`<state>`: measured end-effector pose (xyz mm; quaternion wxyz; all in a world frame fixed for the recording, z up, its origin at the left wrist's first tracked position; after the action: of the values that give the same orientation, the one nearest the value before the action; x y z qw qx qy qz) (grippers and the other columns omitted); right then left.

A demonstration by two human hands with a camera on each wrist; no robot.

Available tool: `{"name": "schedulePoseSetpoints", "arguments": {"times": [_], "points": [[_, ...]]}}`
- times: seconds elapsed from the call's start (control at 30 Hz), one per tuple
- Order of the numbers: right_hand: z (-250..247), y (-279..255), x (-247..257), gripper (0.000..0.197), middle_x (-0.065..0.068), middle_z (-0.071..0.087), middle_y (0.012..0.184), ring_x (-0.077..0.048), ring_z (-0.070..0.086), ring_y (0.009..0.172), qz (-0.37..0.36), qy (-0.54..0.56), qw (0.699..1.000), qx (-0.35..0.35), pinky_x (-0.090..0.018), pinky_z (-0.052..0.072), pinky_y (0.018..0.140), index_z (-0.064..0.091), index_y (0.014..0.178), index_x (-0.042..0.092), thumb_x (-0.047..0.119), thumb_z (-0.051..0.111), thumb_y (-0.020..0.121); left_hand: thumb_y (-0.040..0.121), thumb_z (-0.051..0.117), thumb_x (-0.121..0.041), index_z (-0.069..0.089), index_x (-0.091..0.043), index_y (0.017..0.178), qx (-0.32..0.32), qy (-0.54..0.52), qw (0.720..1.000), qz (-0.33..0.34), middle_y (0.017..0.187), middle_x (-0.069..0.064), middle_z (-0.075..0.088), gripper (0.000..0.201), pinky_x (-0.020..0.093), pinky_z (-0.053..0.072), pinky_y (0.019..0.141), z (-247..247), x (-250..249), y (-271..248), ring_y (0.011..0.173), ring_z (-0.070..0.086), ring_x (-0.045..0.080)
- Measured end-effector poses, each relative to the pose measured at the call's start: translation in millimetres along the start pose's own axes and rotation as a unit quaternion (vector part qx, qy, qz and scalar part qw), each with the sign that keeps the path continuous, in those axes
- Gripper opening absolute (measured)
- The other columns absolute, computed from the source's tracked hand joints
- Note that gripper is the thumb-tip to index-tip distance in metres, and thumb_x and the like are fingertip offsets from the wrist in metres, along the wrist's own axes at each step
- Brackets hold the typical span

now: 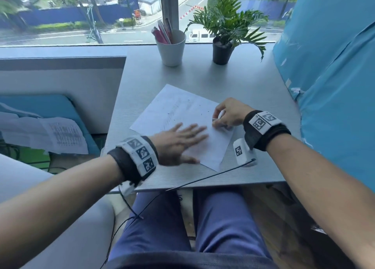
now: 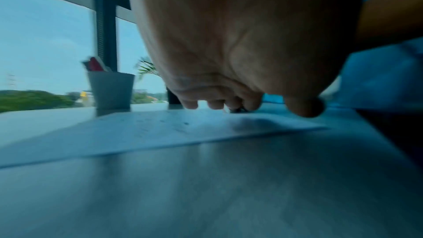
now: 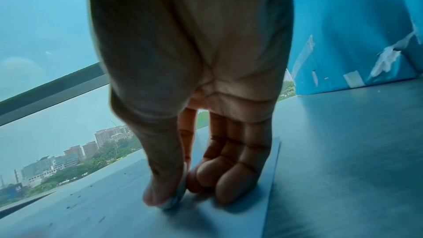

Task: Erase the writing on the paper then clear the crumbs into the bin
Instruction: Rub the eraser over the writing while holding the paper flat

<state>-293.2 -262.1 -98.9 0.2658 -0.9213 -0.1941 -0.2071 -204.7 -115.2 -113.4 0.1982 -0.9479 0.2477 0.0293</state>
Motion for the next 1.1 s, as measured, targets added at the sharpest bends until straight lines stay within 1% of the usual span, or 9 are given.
{"name": "schedulePoseSetpoints", "arguments": {"times": [0.1,0.27,0.43,0.53,0.63,0.73,0.9,1.03,1.1], "points": [[-1,0,-1,0.01,-0.008,0.072,0.071,-0.017,0.064,0.055,0.003,0.013,1.0,0.001,-0.027,0.057,0.061,0.073,0.075,0.019,0.02,0.083,0.075,0.091,0.02,-0.07,-0.006,-0.035,0.157,0.045,-0.032,0.996,0.065,0.163,-0.009,-0.02,0.079,0.042,-0.014,0.119,28,-20,-2,0.149,-0.02,0.013],[-2,-5,5,0.008,-0.006,0.071,0.067,-0.015,0.062,0.052,0.008,-0.025,1.0,-0.006,-0.022,0.054,0.057,0.074,0.078,0.017,0.018,0.081,0.076,0.088,0.029,-0.076,-0.016,-0.031,0.155,0.022,-0.086,0.99,-0.114,0.161,-0.007,-0.027,0.093,0.055,-0.006,0.12,14,60,2,0.147,-0.025,0.013],[3,-11,46,0.01,-0.001,0.072,0.083,-0.015,0.066,0.075,-0.065,-0.1,0.989,-0.085,-0.026,0.055,0.072,0.072,0.071,0.02,0.013,0.078,0.07,0.07,0.039,-0.089,-0.018,-0.023,0.156,0.016,-0.096,0.983,-0.156,0.161,-0.005,-0.028,0.122,0.055,-0.011,0.119,17,65,5,0.148,-0.024,0.013],[25,-16,69,0.011,-0.001,0.069,0.08,-0.001,0.057,0.056,-0.107,-0.018,0.993,-0.051,-0.023,0.052,0.067,0.077,0.081,0.014,0.015,0.08,0.071,0.066,0.042,-0.091,-0.02,-0.023,0.154,0.018,-0.101,0.98,-0.171,0.16,-0.004,-0.03,0.127,0.056,-0.011,0.119,16,67,7,0.148,-0.026,0.015],[27,-15,70,0.013,0.005,0.064,0.071,-0.007,0.06,0.066,-0.105,-0.007,0.993,-0.061,-0.019,0.05,0.066,0.079,0.084,0.014,0.019,0.08,0.072,0.065,0.048,-0.091,-0.021,-0.024,0.154,0.021,-0.111,0.978,-0.177,0.16,-0.004,-0.031,0.131,0.055,-0.012,0.119,17,67,8,0.147,-0.027,0.017],[41,-17,72,0.008,0.011,0.064,0.061,0.001,0.059,0.052,-0.113,-0.009,0.994,0.006,-0.01,0.043,0.051,0.077,0.078,0.02,0.017,0.082,0.072,0.065,0.048,-0.092,-0.021,-0.024,0.154,0.016,-0.114,0.978,-0.176,0.16,-0.003,-0.031,0.132,0.055,-0.012,0.119,17,67,8,0.148,-0.026,0.018],[16,-5,62,0.012,0.0,0.074,0.077,-0.007,0.063,0.068,-0.093,0.022,0.993,-0.076,-0.016,0.046,0.064,0.08,0.084,0.012,0.018,0.08,0.073,0.067,0.05,-0.09,-0.02,-0.025,0.155,0.011,-0.114,0.977,-0.181,0.16,-0.003,-0.03,0.13,0.055,-0.012,0.119,17,67,9,0.148,-0.025,0.018],[45,-17,75,0.008,0.005,0.073,0.072,-0.003,0.063,0.063,-0.135,-0.028,0.99,0.017,-0.013,0.048,0.058,0.078,0.08,0.019,0.022,0.081,0.073,0.066,0.048,-0.091,-0.021,-0.025,0.154,0.011,-0.114,0.977,-0.181,0.16,-0.004,-0.031,0.13,0.056,-0.011,0.119,16,67,8,0.148,-0.026,0.018],[33,-8,72,0.009,0.003,0.074,0.074,-0.004,0.063,0.063,-0.125,-0.015,0.992,-0.012,-0.014,0.047,0.06,0.079,0.082,0.018,0.021,0.08,0.073,0.066,0.049,-0.091,-0.021,-0.024,0.155,0.014,-0.115,0.976,-0.183,0.16,-0.003,-0.03,0.131,0.056,-0.011,0.119,16,67,8,0.148,-0.025,0.019]]}}
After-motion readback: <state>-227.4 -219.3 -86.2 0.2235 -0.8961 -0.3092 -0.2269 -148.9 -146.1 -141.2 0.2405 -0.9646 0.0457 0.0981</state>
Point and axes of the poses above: each hand's wrist, its own y-axis towards the middle knuckle, its own z-axis out of the palm, x = y × z, the point moved 10 cm from there along y, towards the middle knuckle
